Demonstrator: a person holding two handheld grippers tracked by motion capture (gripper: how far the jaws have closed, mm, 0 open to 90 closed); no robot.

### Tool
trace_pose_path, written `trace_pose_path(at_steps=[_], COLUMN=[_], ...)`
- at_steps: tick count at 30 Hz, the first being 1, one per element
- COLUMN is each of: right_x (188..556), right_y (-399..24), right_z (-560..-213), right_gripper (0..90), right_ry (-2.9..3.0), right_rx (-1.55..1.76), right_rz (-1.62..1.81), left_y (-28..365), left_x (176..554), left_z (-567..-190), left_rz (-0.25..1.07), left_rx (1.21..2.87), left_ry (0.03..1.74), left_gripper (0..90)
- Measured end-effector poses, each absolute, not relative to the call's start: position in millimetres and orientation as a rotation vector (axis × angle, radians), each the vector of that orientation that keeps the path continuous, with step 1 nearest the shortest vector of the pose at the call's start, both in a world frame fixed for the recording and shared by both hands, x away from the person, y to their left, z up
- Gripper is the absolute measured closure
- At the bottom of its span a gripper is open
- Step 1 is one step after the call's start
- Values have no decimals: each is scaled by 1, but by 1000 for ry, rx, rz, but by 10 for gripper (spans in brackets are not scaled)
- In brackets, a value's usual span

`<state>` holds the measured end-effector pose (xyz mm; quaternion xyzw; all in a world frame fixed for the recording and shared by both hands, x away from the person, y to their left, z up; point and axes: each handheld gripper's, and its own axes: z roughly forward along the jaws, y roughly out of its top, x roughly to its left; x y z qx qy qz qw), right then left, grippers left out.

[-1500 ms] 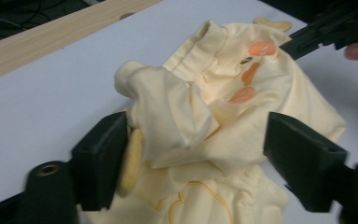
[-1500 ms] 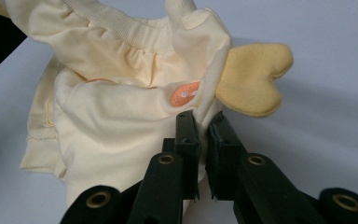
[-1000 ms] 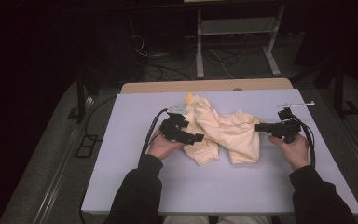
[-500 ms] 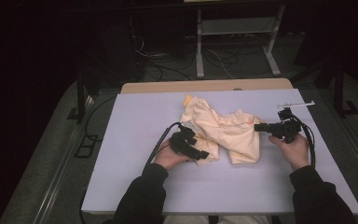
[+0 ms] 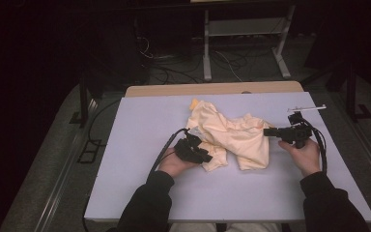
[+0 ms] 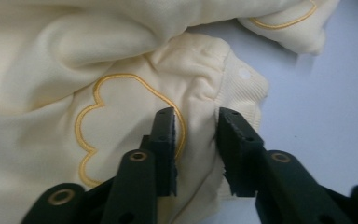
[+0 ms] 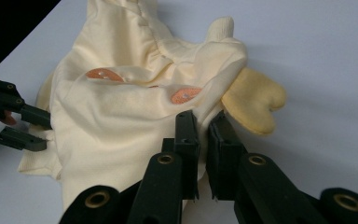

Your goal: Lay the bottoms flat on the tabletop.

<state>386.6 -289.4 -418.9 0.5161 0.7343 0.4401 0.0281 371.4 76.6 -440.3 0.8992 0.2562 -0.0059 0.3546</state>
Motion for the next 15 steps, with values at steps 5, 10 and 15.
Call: trace_pose_path(at_steps=[5, 10, 15], right_x=[386, 385, 382], right_y=[-290, -291, -293], right_z=[-419, -418, -417], right_gripper=[820, 818, 815], right_ry=[2267, 2272, 2281], right_rx=[1590, 1595, 1599], right_rz=[1361, 1368, 1367], left_y=[77, 83, 94], left_x=[369, 360, 345], left_z=[-438, -431, -423], left_rz=[-50, -109, -154], left_rx=[2340, 2410, 2468], left_ry=[645, 581, 504], left_gripper=[783, 793, 796])
